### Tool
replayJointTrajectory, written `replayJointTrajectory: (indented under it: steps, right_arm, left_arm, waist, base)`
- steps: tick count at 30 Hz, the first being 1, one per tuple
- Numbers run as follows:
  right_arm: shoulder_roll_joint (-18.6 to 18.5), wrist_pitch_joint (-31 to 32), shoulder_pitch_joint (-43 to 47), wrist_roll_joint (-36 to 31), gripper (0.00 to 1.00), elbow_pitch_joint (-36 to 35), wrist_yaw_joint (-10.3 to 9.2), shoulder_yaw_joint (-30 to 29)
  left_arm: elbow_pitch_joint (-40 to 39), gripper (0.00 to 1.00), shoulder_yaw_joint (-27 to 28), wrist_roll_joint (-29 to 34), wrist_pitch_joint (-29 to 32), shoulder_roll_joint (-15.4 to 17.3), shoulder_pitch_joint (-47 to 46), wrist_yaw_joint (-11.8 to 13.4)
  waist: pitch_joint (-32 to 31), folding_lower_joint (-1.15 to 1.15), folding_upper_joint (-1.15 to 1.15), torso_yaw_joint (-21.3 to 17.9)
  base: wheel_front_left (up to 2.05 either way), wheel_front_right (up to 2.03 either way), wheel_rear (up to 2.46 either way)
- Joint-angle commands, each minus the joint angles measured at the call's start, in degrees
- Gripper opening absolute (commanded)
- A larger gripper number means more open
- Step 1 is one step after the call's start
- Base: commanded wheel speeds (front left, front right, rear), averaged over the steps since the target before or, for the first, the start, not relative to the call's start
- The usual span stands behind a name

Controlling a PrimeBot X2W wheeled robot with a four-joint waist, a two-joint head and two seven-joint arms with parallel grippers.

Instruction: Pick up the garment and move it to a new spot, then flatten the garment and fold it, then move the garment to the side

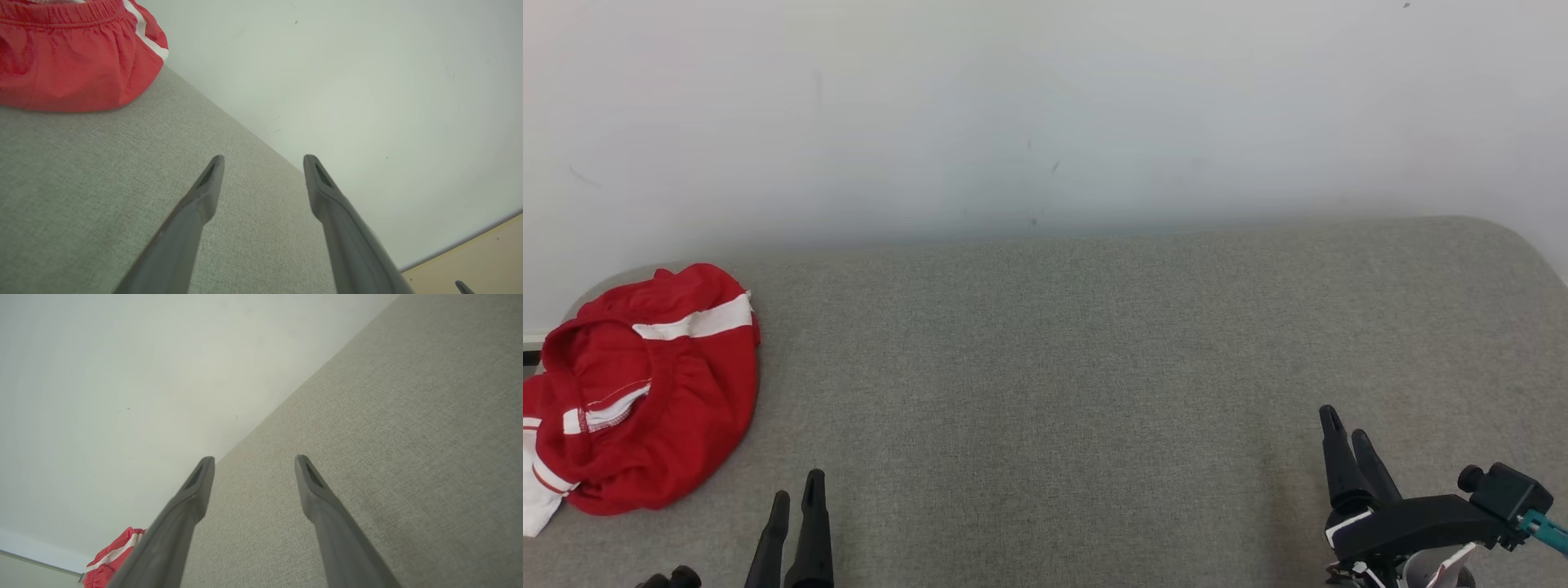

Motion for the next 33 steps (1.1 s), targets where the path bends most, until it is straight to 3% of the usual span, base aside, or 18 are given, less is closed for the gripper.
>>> replayJointTrajectory:
  steps: [1, 8, 33]
  right_arm:
    - [-0.8, -0.7, -0.5, -1.9, 1.0, -1.2, 0.02, 0.9]
    - [-2.1, -3.6, 0.3, -9.8, 1.0, -3.3, 0.02, 6.9]
    - [-2.0, -9.1, 3.1, -22.9, 1.0, -5.5, 0.03, 11.9]
  left_arm:
    - [-1.3, 1.0, -0.1, 2.1, -0.4, 0.0, 0.1, 0.4]
    - [-6.3, 1.0, -0.2, 11.6, -1.4, 0.2, 1.2, 2.1]
    - [-8.1, 1.0, -0.1, 26.7, -3.4, 0.5, 4.1, 2.8]
  waist:
    - [0.0, 0.0, 0.0, 0.0]
    - [-0.3, 0.0, 0.0, -0.1]
    - [-1.8, 0.0, 0.0, -0.5]
  base:
    - [0.0, 0.0, 0.0]
    - [0.0, 0.0, 0.0]
    - [0.0, 0.0, 0.0]
